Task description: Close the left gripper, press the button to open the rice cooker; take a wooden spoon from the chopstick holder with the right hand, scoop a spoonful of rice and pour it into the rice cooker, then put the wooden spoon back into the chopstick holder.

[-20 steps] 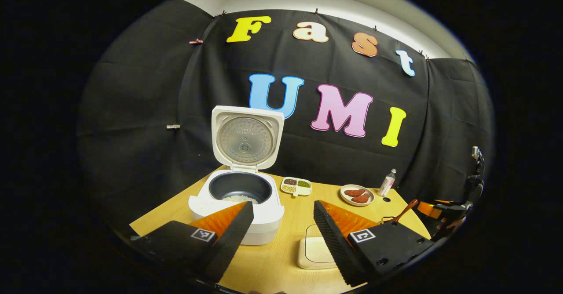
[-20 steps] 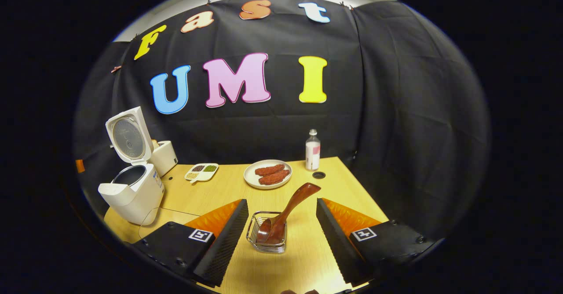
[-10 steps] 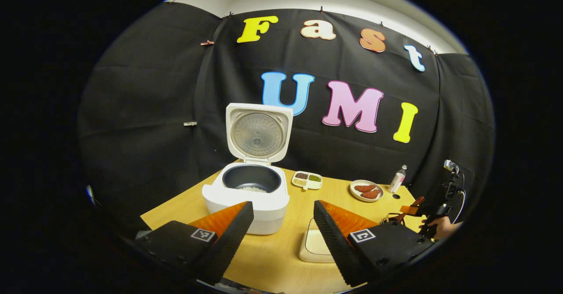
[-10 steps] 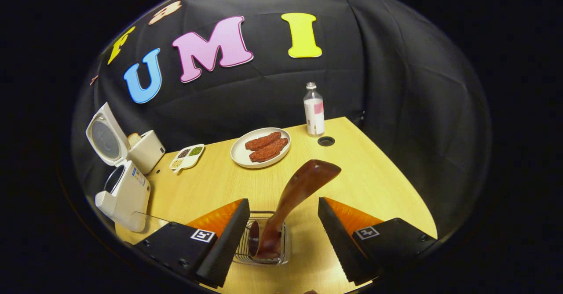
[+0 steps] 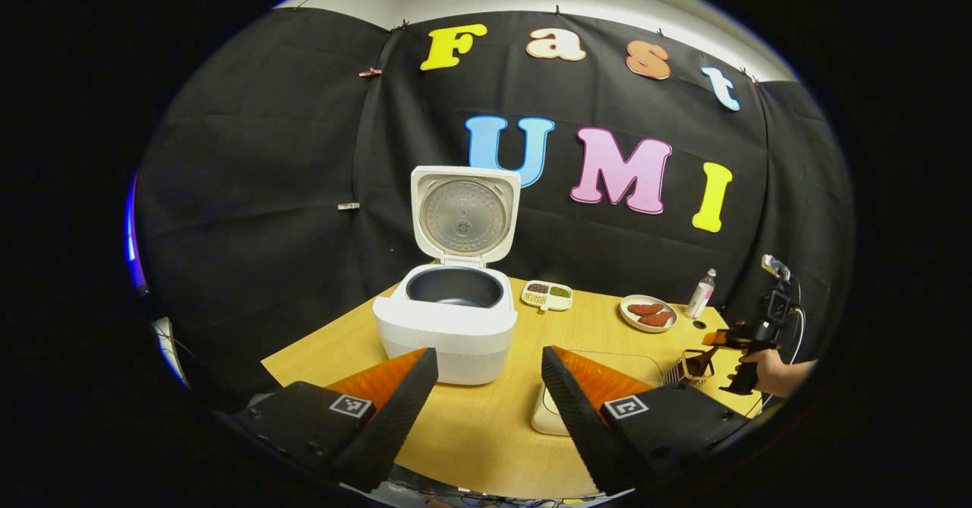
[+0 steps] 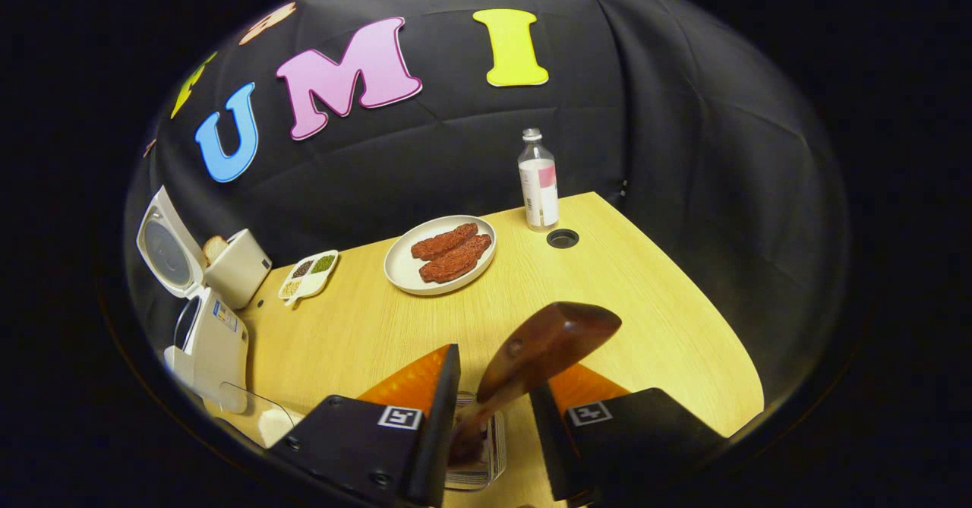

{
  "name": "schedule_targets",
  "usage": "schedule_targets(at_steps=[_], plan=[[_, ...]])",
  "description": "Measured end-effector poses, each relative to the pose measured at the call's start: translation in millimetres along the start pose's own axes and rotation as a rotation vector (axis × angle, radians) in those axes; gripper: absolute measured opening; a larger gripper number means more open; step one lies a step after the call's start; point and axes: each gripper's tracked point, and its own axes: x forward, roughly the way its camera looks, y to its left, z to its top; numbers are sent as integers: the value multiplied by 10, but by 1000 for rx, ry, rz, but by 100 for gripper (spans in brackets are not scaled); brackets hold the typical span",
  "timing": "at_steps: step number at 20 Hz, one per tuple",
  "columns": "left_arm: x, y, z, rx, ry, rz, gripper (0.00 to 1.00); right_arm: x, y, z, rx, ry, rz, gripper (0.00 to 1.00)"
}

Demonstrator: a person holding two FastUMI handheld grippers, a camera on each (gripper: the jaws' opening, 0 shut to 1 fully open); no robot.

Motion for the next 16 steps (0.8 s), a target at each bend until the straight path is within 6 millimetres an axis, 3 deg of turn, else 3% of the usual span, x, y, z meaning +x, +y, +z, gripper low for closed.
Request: schedule_targets(at_steps=[1, 2, 5, 8, 11, 16], plan=[[-3, -31, -22, -5, 3, -7, 95, -2, 4, -5, -3, 1, 0, 30], [0, -52, -24, -7, 3, -11, 95, 23, 32, -31, 10, 12, 5, 37], [33, -96, -31, -3, 4, -27, 95, -50, 148, -63, 119, 65, 40, 24], [84, -112, -3, -3, 2, -48, 95, -110, 247, -23, 71, 48, 68, 16], [145, -128, 1, -31, 1, -82, 95, -313, 352, 119, 38, 15, 83, 14], [265, -111, 81, -45, -1, -167, 95, -689, 378, 555, 62, -64, 59, 13]])
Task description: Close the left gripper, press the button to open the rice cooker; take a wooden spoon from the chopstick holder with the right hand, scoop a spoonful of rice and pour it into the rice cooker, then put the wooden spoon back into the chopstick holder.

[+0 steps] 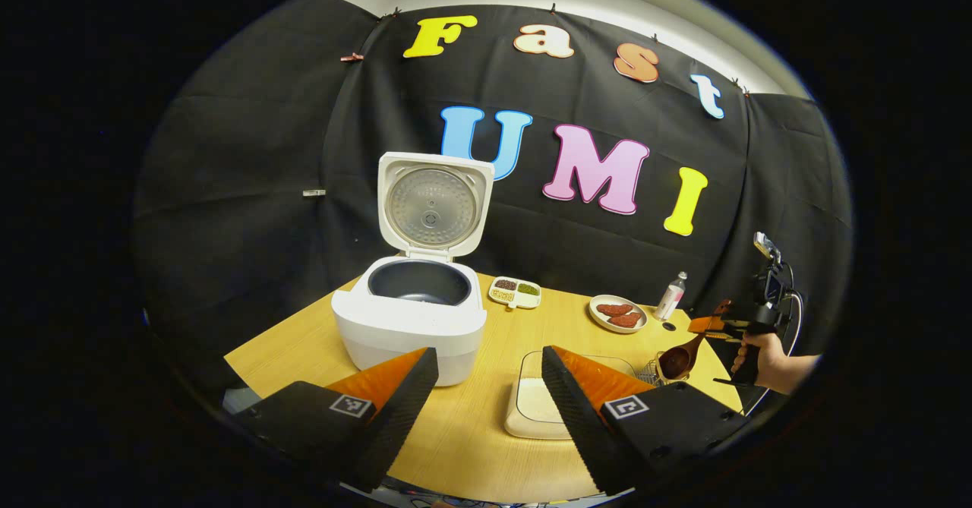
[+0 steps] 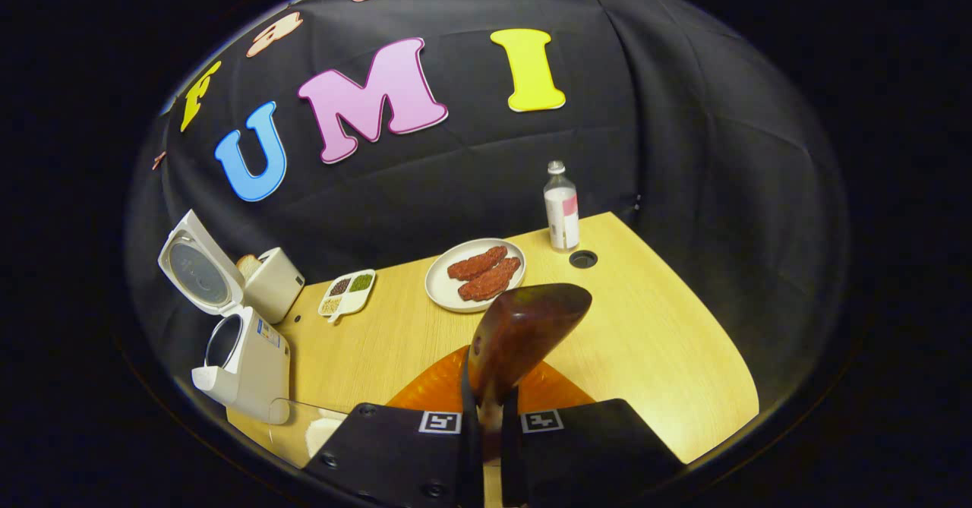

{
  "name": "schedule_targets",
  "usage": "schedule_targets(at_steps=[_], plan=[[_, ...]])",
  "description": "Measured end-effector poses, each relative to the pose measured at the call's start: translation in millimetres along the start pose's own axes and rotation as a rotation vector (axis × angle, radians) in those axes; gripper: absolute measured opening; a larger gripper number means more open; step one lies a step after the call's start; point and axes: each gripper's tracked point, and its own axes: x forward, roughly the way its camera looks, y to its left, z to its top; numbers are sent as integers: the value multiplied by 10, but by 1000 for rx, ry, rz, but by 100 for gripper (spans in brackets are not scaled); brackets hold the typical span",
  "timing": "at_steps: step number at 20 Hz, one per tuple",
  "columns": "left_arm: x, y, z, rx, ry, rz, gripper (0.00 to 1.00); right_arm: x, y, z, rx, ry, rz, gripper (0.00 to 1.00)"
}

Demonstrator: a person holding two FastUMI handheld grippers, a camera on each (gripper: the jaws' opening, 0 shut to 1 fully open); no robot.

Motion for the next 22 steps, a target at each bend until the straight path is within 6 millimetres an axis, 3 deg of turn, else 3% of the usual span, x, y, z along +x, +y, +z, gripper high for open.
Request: schedule_targets(at_steps=[5, 8, 9, 12, 15, 19, 22], plan=[[0, 286, 25, 1, -18, -54, 95, -523, 316, 432, 42, -91, 4, 13], [18, 565, -32, 14, -1, -52, 95, -826, 721, 408, 59, -117, 33, 17], [11, 632, -26, 7, -1, -59, 95, -892, 845, 359, 58, -120, 42, 13], [-31, 817, 43, 18, -13, -75, 95, -988, 1239, 43, 34, -99, 69, 13], [-57, 922, 88, 49, -20, -109, 95, -936, 1540, -377, 15, -70, 84, 13], [-10, 1037, -11, 45, 5, -140, 95, -680, 1660, -994, -52, -26, 61, 13], [69, 1104, -138, 24, 43, -161, 95, -474, 1623, -1290, -141, -15, 34, 14]])
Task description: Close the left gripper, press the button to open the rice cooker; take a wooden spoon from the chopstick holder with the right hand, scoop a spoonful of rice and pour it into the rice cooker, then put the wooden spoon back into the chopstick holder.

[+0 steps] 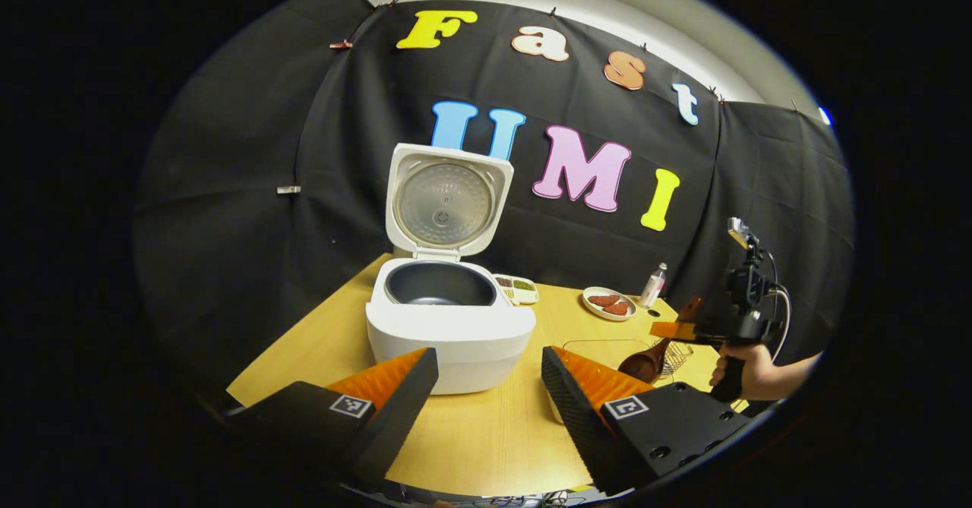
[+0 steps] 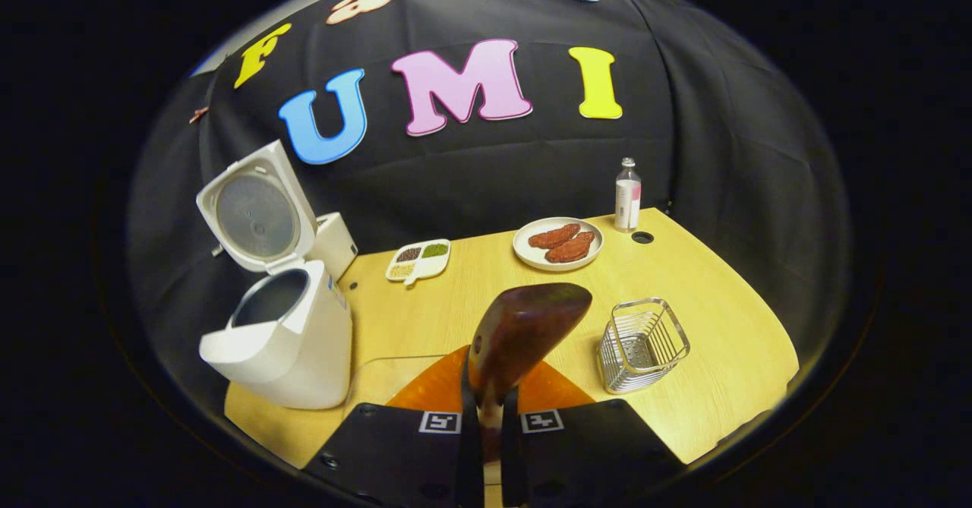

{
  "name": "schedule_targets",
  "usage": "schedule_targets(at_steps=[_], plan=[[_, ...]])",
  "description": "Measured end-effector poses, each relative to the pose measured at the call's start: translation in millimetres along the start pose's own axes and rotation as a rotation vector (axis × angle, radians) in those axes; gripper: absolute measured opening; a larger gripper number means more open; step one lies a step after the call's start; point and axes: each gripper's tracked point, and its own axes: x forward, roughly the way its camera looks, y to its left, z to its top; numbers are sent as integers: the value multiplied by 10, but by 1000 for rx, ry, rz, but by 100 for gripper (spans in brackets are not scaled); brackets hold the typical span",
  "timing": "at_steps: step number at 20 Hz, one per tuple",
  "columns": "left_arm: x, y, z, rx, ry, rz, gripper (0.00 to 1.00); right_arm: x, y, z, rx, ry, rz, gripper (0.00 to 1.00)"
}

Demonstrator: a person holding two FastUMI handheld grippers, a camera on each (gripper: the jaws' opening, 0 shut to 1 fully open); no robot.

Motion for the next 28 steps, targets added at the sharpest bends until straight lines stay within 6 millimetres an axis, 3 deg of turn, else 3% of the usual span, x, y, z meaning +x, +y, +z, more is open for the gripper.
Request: schedule_targets(at_steps=[3, 6, 9, 19, 25, 28], plan=[[57, 80, -44, 5, 11, -13, 95, 112, -5, -247, 1, 33, -28, 10], [90, 133, -32, 7, 11, -22, 95, 99, 81, -284, 20, 30, -39, 14], [97, 166, -39, -2, 9, -30, 95, 35, 292, -406, 111, 77, -15, 14], [69, 290, 32, 1, 0, -28, 95, -72, 799, -481, 261, 156, 46, 14], [51, 342, 16, -1, 2, -16, 95, -101, 703, -491, 438, 204, 39, 14], [56, 350, 14, 6, 5, -13, 95, -119, 615, -389, 510, 194, 40, 14]])
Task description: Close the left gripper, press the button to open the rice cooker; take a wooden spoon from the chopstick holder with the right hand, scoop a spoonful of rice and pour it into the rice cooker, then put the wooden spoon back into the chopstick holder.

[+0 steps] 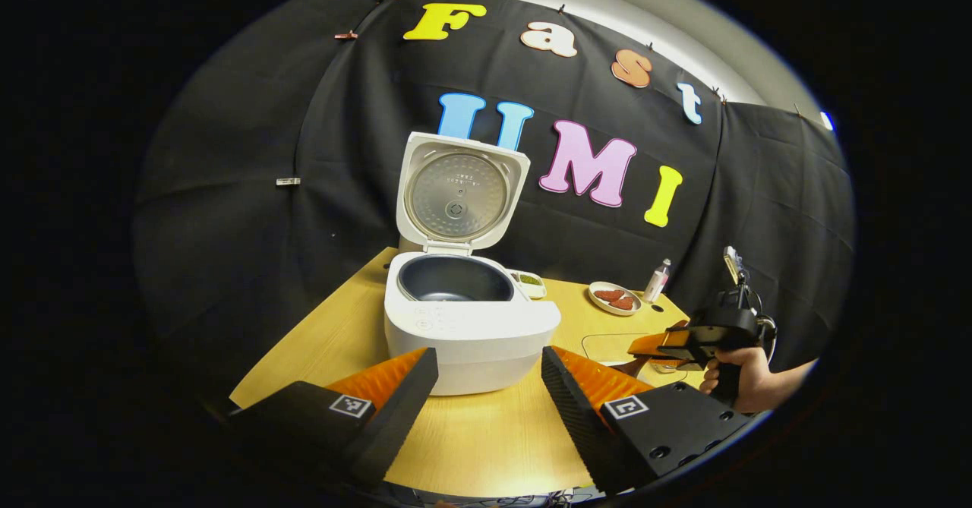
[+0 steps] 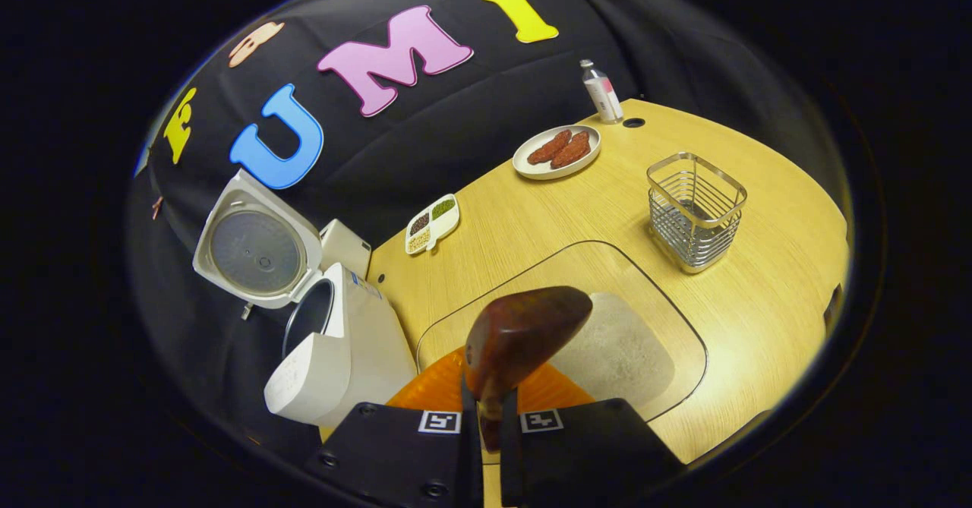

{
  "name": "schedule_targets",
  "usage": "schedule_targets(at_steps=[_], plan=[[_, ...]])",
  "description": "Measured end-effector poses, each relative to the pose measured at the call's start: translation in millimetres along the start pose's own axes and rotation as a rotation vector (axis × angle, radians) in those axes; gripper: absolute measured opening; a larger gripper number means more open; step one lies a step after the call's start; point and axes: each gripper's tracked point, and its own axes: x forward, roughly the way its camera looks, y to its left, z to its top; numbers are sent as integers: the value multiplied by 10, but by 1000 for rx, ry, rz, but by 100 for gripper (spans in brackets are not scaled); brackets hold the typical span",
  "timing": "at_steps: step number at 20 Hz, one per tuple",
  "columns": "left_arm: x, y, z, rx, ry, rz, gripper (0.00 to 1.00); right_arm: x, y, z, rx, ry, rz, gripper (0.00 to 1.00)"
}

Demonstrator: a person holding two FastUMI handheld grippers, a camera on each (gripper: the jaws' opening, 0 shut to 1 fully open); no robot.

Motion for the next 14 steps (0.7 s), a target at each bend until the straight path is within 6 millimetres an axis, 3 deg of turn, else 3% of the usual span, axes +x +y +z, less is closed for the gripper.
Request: schedule_targets(at_steps=[9, 14], plan=[[46, -95, 94, 13, -14, -3, 95, -88, -275, 570, 257, -42, -10, 14], [27, -162, 143, 37, -20, -11, 95, -177, -145, 836, 360, -59, 31, 14]])
